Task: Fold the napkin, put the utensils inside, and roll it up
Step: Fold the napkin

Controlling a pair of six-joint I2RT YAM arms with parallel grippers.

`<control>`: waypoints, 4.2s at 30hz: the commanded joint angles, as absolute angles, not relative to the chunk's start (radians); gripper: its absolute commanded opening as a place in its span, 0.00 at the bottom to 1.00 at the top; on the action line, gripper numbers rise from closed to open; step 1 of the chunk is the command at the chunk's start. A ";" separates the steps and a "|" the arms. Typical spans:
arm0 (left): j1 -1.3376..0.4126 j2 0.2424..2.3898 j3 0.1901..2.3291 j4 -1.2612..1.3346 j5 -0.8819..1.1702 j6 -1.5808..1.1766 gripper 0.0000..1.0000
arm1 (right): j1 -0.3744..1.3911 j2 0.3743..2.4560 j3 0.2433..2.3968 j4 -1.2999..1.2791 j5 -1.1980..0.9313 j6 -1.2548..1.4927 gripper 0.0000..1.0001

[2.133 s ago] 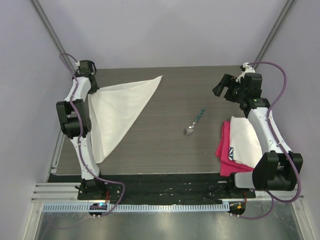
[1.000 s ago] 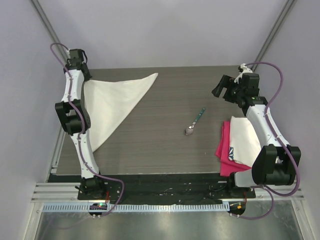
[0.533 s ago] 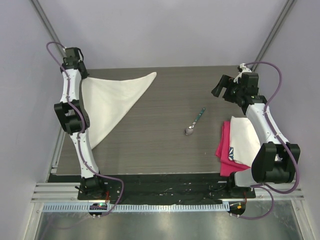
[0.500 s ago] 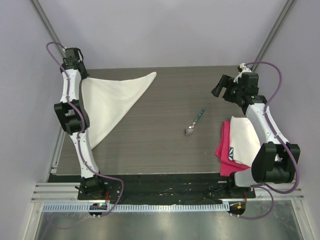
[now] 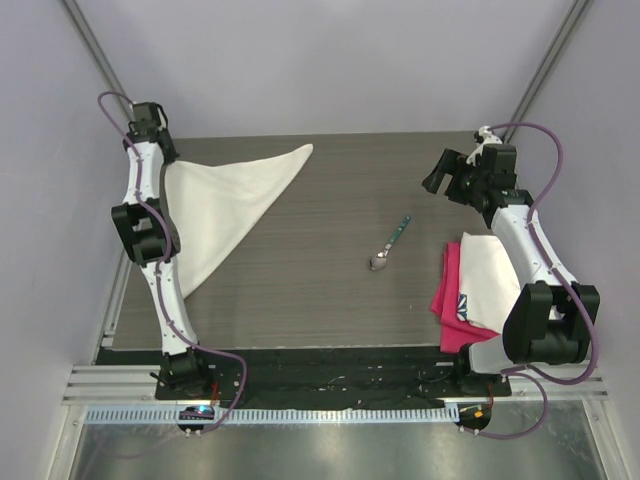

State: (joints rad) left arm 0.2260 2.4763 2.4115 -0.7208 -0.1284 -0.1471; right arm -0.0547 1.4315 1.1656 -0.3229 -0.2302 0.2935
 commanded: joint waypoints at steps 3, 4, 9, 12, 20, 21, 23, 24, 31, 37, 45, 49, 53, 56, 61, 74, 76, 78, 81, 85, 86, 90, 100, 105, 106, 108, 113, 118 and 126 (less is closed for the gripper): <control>0.245 2.520 2.483 -0.672 -0.114 -0.127 0.00 | -0.057 1.440 1.213 -0.305 -0.241 0.290 0.95; 0.247 2.525 2.487 -0.669 -0.115 -0.127 0.00 | -0.058 1.446 1.213 -0.304 -0.241 0.288 0.95; 0.249 2.539 2.490 -0.631 -0.135 -0.129 0.00 | -0.057 1.468 1.224 -0.302 -0.258 0.301 0.94; 0.252 2.534 2.496 -0.611 -0.132 -0.140 0.28 | -0.052 1.493 1.232 -0.266 -0.320 0.347 0.93; 0.215 2.348 2.401 -0.549 -0.130 -0.265 1.00 | 0.162 1.633 1.360 -0.213 -0.316 0.397 0.90; 0.190 2.314 2.360 -0.534 -0.130 -0.287 1.00 | 0.178 1.676 1.376 -0.209 -0.321 0.405 0.89; 0.158 2.234 2.174 -0.457 -0.133 -0.334 1.00 | 0.218 1.722 1.423 -0.193 -0.342 0.420 0.88; 0.123 2.158 2.098 -0.424 -0.133 -0.394 1.00 | 0.228 1.767 1.439 -0.190 -0.350 0.434 0.87; -0.070 1.941 1.515 -0.141 -0.086 -0.589 1.00 | 0.282 1.865 1.505 -0.166 -0.406 0.449 0.86; -0.159 1.977 1.408 -0.074 -0.041 -0.632 1.00 | 0.281 1.908 1.480 -0.158 -0.423 0.454 0.85; -0.173 1.967 1.272 -0.003 -0.025 -0.629 1.00 | 0.282 1.882 1.396 -0.130 -0.416 0.462 0.85; -0.187 1.960 1.184 0.060 0.038 -0.676 1.00 | 0.287 1.885 1.376 -0.117 -0.410 0.468 0.85; -0.222 1.928 1.054 0.143 0.067 -0.735 1.00 | 0.296 1.911 1.390 -0.110 -0.410 0.479 0.85; -0.274 1.893 0.930 0.182 0.075 -0.771 1.00 | 0.302 1.934 1.399 -0.097 -0.408 0.491 0.85; -0.382 1.820 0.781 0.235 0.087 -0.808 1.00 | 0.302 1.977 1.416 -0.061 -0.400 0.512 0.84; -0.528 1.550 0.702 0.140 0.017 -0.781 1.00 | 0.304 1.959 1.307 -0.074 -0.155 0.557 0.81; -0.528 1.525 0.745 0.083 0.006 -0.764 1.00 | 0.304 1.936 1.282 -0.075 -0.146 0.560 0.81; -0.528 1.487 0.776 0.036 -0.035 -0.732 1.00 | 0.302 1.922 1.270 -0.081 -0.130 0.558 0.81; -0.526 1.431 0.837 -0.052 -0.100 -0.678 1.00 | 0.301 1.898 1.267 -0.097 -0.114 0.554 0.81; -0.482 1.375 0.906 -0.156 -0.161 -0.641 1.00 | 0.293 1.891 1.270 -0.112 -0.089 0.551 0.80; -0.466 1.364 0.910 -0.163 -0.167 -0.637 1.00 | 0.287 1.896 1.270 -0.115 -0.087 0.551 0.81; -0.408 1.322 0.894 -0.167 -0.196 -0.626 1.00 | 0.275 1.922 1.288 -0.115 -0.086 0.552 0.78; -0.310 1.364 0.753 0.037 -0.169 -0.661 1.00 | 0.238 1.991 1.318 -0.124 -0.040 0.540 0.60; -0.284 1.439 0.669 0.129 -0.173 -0.678 1.00 | 0.221 2.002 1.308 -0.127 -0.014 0.526 0.33; -0.276 1.453 0.661 0.155 -0.178 -0.678 1.00 | 0.218 2.008 1.310 -0.127 -0.017 0.528 0.25; -0.272 1.486 0.643 0.166 -0.192 -0.690 1.00 | 0.206 2.010 1.301 -0.127 -0.017 0.526 0.18; -0.267 1.509 0.608 0.160 -0.250 -0.753 1.00 | 0.172 1.987 1.250 -0.124 -0.017 0.543 0.05; -0.267 1.496 0.587 0.173 -0.239 -0.764 1.00 | 0.161 1.986 1.244 -0.104 -0.060 0.545 0.04; -0.267 1.384 0.691 0.097 -0.201 -0.689 1.00 | 0.160 1.950 1.253 -0.075 -0.127 0.542 0.29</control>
